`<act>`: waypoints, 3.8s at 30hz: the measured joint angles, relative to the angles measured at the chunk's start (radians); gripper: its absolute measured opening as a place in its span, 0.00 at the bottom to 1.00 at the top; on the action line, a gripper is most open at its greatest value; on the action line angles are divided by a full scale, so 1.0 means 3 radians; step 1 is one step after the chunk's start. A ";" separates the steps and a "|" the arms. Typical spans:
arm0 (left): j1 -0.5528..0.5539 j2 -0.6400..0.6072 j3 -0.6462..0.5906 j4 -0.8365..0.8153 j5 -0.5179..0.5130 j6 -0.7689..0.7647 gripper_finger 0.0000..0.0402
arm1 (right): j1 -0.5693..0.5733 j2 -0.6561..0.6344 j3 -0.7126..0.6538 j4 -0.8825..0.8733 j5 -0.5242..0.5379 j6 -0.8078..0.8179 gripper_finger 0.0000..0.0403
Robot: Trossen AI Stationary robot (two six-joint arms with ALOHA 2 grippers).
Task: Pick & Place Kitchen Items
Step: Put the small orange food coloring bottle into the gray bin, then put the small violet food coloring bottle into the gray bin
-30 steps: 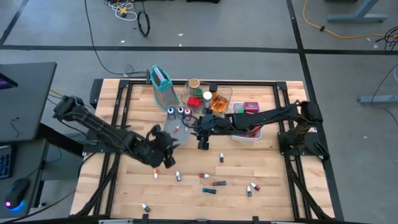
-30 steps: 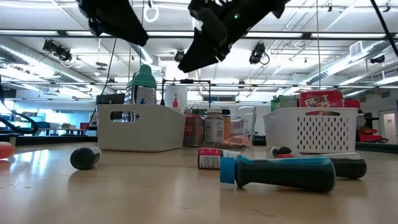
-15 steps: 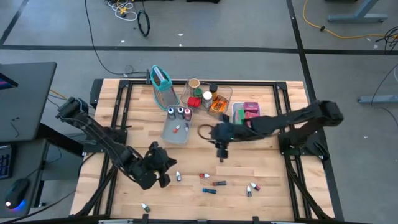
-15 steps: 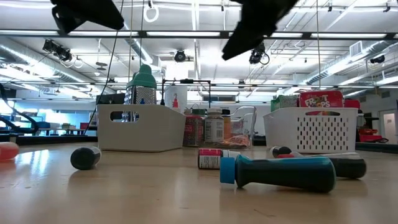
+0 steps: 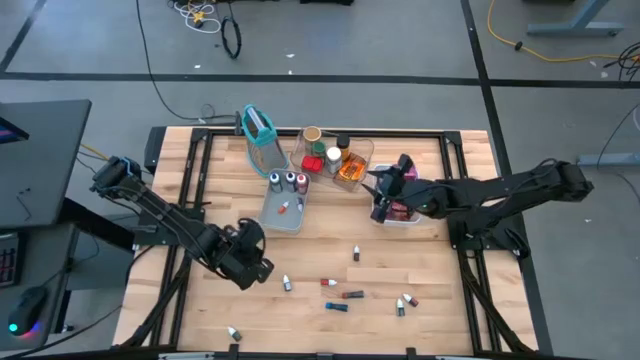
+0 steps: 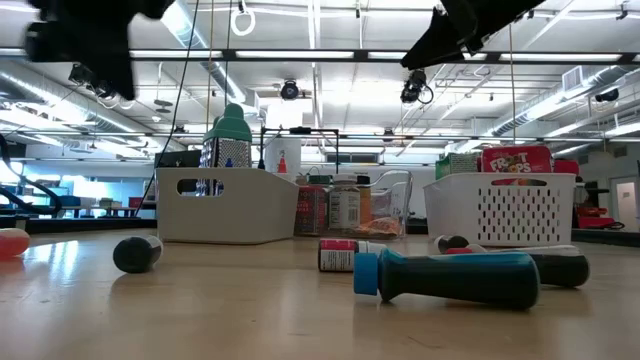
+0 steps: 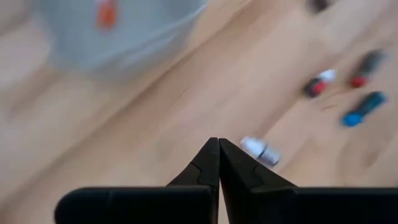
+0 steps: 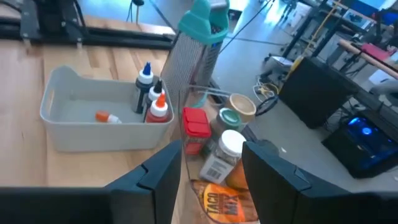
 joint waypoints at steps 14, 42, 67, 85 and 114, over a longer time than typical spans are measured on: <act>-0.0150 0.0003 0.0000 -0.0263 0.0484 -0.0739 0.02 | -0.0015 -0.0058 -0.0031 0.0419 -0.0233 -0.0277 0.44; -0.0086 0.0764 -0.0132 0.0145 0.1129 -0.1493 0.55 | -0.0014 -0.0055 -0.0031 0.0247 -0.0385 -0.0173 0.44; -0.0086 0.1260 -0.0144 0.0355 0.1042 -0.1499 0.23 | -0.0014 -0.0054 -0.0031 0.0248 -0.0379 -0.0185 0.44; 0.0216 0.0885 -0.0048 0.0075 -0.0697 -0.0851 0.19 | -0.0015 -0.0054 -0.0031 0.0300 -0.0381 -0.0307 0.44; 0.2100 0.0650 -0.0154 0.0533 -0.0029 0.1867 0.32 | -0.0080 -0.0054 -0.0031 0.0199 -0.0675 -0.0248 0.44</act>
